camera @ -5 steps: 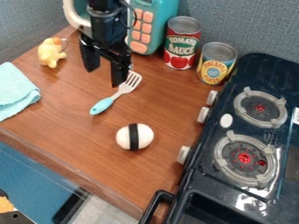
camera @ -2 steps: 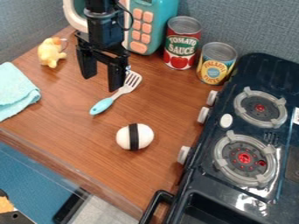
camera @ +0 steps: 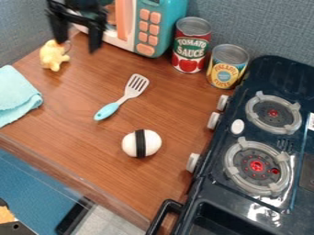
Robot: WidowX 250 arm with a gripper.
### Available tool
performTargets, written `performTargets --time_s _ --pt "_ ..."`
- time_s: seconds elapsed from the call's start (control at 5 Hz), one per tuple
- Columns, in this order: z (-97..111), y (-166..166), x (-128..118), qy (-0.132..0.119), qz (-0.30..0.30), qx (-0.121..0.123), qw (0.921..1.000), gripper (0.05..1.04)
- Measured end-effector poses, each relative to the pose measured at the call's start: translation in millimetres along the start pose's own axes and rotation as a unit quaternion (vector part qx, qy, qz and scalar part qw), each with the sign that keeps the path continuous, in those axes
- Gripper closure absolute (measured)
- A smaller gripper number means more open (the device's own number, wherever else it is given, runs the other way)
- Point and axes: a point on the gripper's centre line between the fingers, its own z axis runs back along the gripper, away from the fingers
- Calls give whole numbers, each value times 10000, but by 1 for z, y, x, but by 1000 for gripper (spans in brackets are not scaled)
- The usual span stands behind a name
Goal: Move the yellow toy below the yellow can
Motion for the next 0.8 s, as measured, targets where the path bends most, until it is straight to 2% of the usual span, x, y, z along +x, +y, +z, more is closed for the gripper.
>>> performTargets --time_s 0.2,0.4,0.6,0.8 --pt "-10 48 15 -85 567 -81 9983 84" --pt "-26 98 21 -333 1080 -335 9930 84" --pt "-43 103 28 -376 1042 -276 9935 84" --pt "-55 102 35 -497 962 -329 9936 84"
